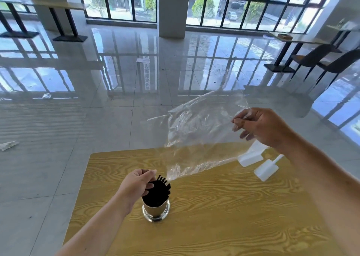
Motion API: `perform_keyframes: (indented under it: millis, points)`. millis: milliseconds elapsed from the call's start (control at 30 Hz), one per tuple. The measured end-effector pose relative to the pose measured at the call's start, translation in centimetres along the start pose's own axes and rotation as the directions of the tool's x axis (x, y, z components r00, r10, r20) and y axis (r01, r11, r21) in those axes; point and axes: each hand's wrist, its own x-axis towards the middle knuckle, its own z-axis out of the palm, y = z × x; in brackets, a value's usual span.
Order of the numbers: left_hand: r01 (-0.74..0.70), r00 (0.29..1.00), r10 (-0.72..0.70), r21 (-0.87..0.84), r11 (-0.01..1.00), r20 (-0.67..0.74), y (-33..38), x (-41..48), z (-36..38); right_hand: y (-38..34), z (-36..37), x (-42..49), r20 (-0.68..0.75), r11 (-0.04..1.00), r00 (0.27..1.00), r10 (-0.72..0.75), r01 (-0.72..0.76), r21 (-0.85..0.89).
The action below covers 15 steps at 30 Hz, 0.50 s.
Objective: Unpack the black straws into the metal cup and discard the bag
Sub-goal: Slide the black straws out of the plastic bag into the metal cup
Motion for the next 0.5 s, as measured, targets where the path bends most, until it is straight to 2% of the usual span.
perform_keyframes:
  millis: [300, 500]
  points:
    - [-0.072, 0.995, 0.072, -0.013, 0.997, 0.064, 3.8, -1.2, 0.4, -0.3, -1.3, -0.2, -0.075, 0.961, 0.997, -0.022, 0.042, 0.274]
    - [-0.124, 0.991, 0.124, -0.02, 0.992, 0.056, 6.5, -2.8, -0.6, -1.4, 0.2, 0.0, -0.109, 0.878, 0.994, -0.015, 0.065, 0.474]
